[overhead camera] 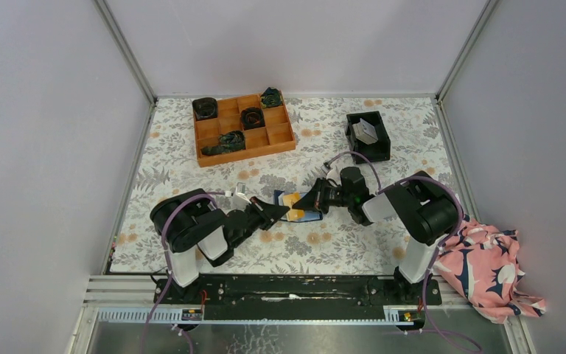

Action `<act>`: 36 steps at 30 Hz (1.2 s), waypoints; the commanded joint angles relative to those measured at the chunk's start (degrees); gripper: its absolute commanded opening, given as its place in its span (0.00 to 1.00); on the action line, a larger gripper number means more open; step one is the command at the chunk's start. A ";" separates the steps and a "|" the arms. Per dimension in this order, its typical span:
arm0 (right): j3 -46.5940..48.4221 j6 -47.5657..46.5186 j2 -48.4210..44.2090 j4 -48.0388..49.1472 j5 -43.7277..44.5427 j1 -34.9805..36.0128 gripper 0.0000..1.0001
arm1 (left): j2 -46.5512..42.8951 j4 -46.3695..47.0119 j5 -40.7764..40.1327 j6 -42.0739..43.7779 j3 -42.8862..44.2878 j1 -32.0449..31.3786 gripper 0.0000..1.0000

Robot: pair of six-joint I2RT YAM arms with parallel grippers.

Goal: Put the credit cards into the card holder
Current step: Insert the credit card into the card holder.

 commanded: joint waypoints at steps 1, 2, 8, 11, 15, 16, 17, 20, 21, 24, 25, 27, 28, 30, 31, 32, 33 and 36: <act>-0.15 -0.74 -0.29 1.27 -1.10 0.39 0.07 | -0.98 5.28 0.43 2.54 0.19 0.06 0.00; 0.00 -1.54 -0.71 0.04 -0.68 0.41 0.12 | -0.87 5.35 0.22 2.64 0.02 0.14 0.00; 1.48 -8.10 -4.92 -10.99 4.27 0.40 0.27 | -0.05 5.15 0.10 3.45 -0.73 0.96 0.00; 2.28 -10.52 -6.92 -15.18 6.62 0.38 0.29 | -0.92 3.53 0.29 4.43 -0.36 1.24 0.00; 2.87 -12.73 -9.22 -18.98 9.20 0.35 0.31 | -3.83 -2.11 -0.42 6.30 0.52 1.24 0.00; 3.00 -13.22 -9.78 -19.88 9.92 0.31 0.31 | -5.00 -4.77 -0.81 6.87 0.75 1.28 0.00; 3.12 -13.72 -10.17 -20.74 10.69 0.30 0.31 | -6.23 -7.04 -1.16 7.51 1.02 1.29 0.00; 3.31 -14.92 -11.16 -22.41 12.80 0.35 0.32 | -9.47 -12.43 -2.39 9.23 1.73 1.20 0.00; 3.38 -15.36 -11.42 -23.02 13.52 0.32 0.32 | -10.33 -14.08 -2.62 9.77 2.08 1.18 0.00; 3.70 -16.57 -12.17 -24.94 15.19 0.35 0.32 | -12.85 -20.36 -3.64 11.46 3.72 0.92 0.00; 3.83 -17.07 -12.50 -25.73 15.90 0.31 0.32 | -13.54 -22.57 -4.07 11.99 4.25 0.74 0.00; 4.01 -17.83 -12.93 -27.06 17.03 0.31 0.32 | -14.79 -27.52 -4.98 13.22 6.05 0.19 0.00; 4.16 -18.11 -13.07 -27.59 17.35 0.30 0.33 | -15.15 -29.75 -5.50 13.80 6.90 -0.16 0.00; 4.35 -18.50 -13.10 -28.12 17.58 0.33 0.33 | -15.81 -33.79 -6.67 14.98 8.57 -0.93 0.00; 4.37 -18.54 -13.13 -28.19 17.73 0.30 0.33 | -16.14 -35.28 -7.22 15.36 9.03 -1.29 0.00; 4.29 -18.65 -13.24 -28.33 18.09 0.30 0.33 | -16.59 -36.92 -7.78 15.70 9.56 -1.62 0.00; 4.22 -18.79 -13.38 -28.51 18.45 0.30 0.33 | -17.28 -38.88 -8.69 16.19 10.15 -2.01 0.00; 4.36 -19.62 -13.98 -29.74 19.50 0.31 0.33 | -19.15 -44.13 -11.46 17.88 11.67 -3.25 0.00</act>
